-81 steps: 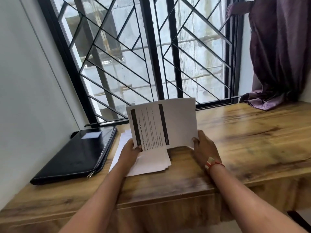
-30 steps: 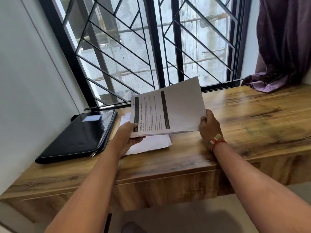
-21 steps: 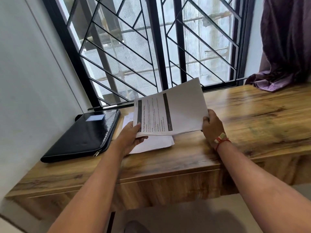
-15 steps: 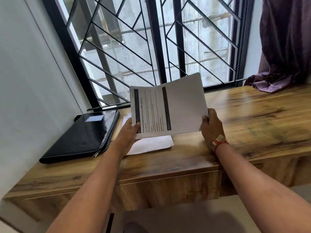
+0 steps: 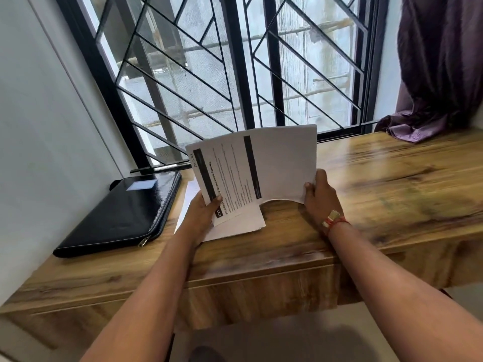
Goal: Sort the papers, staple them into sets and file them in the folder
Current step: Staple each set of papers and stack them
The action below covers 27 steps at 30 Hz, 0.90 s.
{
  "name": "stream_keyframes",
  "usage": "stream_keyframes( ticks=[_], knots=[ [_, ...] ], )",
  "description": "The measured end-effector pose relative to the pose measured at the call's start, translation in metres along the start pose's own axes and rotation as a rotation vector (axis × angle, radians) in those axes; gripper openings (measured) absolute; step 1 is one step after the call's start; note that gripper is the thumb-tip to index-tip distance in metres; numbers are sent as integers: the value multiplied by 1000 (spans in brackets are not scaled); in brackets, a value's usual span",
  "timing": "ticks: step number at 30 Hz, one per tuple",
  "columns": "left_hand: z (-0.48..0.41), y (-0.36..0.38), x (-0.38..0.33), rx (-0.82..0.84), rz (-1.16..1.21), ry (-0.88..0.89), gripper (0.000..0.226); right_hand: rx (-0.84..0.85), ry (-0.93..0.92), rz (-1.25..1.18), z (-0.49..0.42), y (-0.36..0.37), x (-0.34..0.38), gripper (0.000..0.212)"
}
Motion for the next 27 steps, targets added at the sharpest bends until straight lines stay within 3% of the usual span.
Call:
stream_keyframes(
  ticks=[6,10,18,23,27],
  knots=[
    [-1,-3,-10,-32,-30,46,29,-55,3,-56,-5,-5,-4,35],
    [-5,-17,1,-135,15,-33,32,-15,29,-19,-12,4,-11,44],
    [7,-43,23,-347,8,-37,30,-88,-23,243,-16,8,-14,23],
    [14,-47,12,-424,-149,12,25,-4,83,434,-27,17,-30,40],
    [17,-47,7,-429,-236,29,17,158,44,516,-44,34,-26,47]
  ],
)
Point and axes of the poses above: each hand's wrist, its own z-axis away from the middle knuckle, its own y-axis out of the palm, x = y × z, the point moved 10 cm from there along -z, towards the middle knuckle, and after that the axes turned 4 degrees about -x, right-handed, at the moved point
